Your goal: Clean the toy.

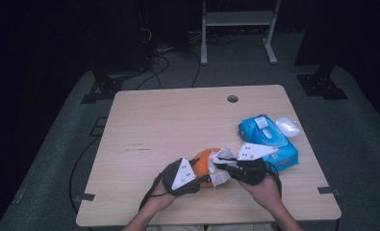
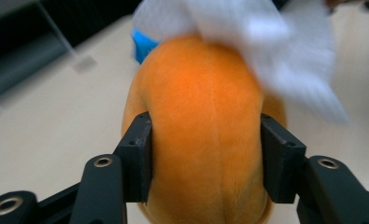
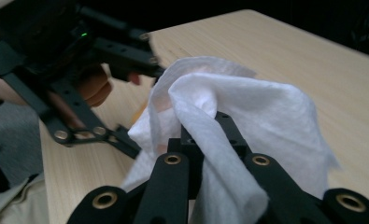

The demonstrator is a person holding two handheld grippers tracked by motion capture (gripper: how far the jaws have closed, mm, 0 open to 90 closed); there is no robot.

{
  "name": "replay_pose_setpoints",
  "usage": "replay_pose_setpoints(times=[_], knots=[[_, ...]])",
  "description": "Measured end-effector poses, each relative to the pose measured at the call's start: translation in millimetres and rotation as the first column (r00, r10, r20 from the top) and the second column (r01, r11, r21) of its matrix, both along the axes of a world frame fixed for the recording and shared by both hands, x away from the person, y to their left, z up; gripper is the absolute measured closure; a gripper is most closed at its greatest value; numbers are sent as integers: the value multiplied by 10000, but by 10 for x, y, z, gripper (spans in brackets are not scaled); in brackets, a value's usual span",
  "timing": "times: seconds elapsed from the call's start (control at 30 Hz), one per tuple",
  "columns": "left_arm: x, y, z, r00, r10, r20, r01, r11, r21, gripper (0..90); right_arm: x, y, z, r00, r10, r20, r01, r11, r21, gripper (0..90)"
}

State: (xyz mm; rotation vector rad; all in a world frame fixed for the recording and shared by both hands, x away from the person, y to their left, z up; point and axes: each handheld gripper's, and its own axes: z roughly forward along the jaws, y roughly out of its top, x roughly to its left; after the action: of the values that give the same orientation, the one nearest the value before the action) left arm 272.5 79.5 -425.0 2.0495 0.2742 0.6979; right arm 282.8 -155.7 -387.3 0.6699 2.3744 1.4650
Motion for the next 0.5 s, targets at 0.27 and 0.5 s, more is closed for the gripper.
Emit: replay_pose_setpoints(times=[0.27,0.5], knots=[[70,84,-83,9980,-351,-531,344,9993,-153,440,151,-144,-107,9953,-970,-58,968,9950,-263,836],[155,125,-103,9873,-112,-1586,-81,9927,-1204,229,252,-297,-209,9885,-1447,-433,1431,9889,-391,835]])
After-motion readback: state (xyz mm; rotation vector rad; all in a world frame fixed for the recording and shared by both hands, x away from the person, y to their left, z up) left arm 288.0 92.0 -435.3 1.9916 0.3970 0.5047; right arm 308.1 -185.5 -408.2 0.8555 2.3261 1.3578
